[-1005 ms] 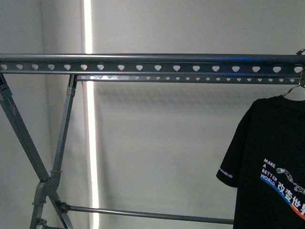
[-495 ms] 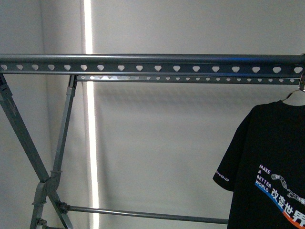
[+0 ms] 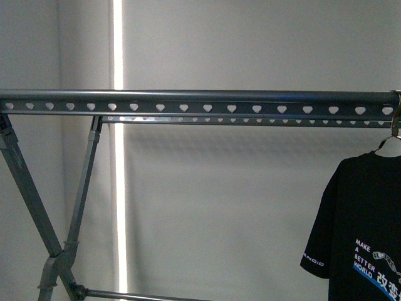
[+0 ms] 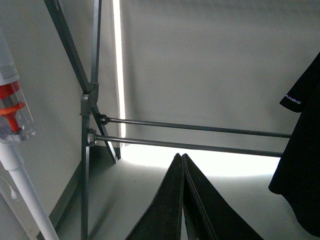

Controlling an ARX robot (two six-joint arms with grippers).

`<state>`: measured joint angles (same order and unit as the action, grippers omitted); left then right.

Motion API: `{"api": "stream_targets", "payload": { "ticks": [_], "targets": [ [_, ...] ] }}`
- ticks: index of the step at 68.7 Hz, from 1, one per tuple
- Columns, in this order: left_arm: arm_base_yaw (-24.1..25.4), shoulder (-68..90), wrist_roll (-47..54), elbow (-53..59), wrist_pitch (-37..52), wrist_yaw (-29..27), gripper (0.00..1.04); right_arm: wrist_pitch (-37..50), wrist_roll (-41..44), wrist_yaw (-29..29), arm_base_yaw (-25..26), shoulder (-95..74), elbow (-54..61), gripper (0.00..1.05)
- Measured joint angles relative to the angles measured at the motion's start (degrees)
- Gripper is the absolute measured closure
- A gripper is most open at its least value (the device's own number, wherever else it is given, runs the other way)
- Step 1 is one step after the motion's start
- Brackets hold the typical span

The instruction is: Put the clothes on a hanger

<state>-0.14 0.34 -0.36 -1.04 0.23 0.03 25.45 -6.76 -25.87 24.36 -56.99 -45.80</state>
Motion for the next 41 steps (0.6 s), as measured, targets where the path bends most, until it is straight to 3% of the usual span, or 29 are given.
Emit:
{"api": "stream_targets", "payload": {
  "ticks": [3, 8, 12, 17, 21, 28, 41],
  "targets": [
    [0.0, 0.0, 0.0, 0.0, -0.1, 0.0, 1.01, 3.5, -3.6, 0.9, -0.5, 8.8, 8.5, 0.07],
    [0.0, -0.1, 0.0, 0.0, -0.1, 0.0, 1.01, 2.0, -5.6, 3.6, -2.7, 18.4, 17.1, 0.07],
    [0.0, -0.1, 0.0, 0.0, -0.1, 0.0, 1.01, -7.0, -3.8, 8.5, -6.5, 26.9, 21.9, 0.14],
    [0.0, -0.1, 0.0, 0.0, -0.1, 0.0, 1.01, -22.1, 1.4, 19.3, -14.7, 39.2, 28.4, 0.28],
    [0.0, -0.1, 0.0, 0.0, -0.1, -0.1, 1.01, -26.1, 3.9, 24.1, -21.1, 46.8, 34.8, 0.39],
    [0.0, -0.1, 0.0, 0.0, -0.1, 0.0, 1.01, -25.8, 5.7, 25.5, -23.9, 55.5, 44.5, 0.60],
    [0.0, -0.1, 0.0, 0.0, -0.1, 0.0, 1.01, -25.6, 6.5, 25.6, -24.1, 56.7, 45.4, 0.94]
  ]
}}
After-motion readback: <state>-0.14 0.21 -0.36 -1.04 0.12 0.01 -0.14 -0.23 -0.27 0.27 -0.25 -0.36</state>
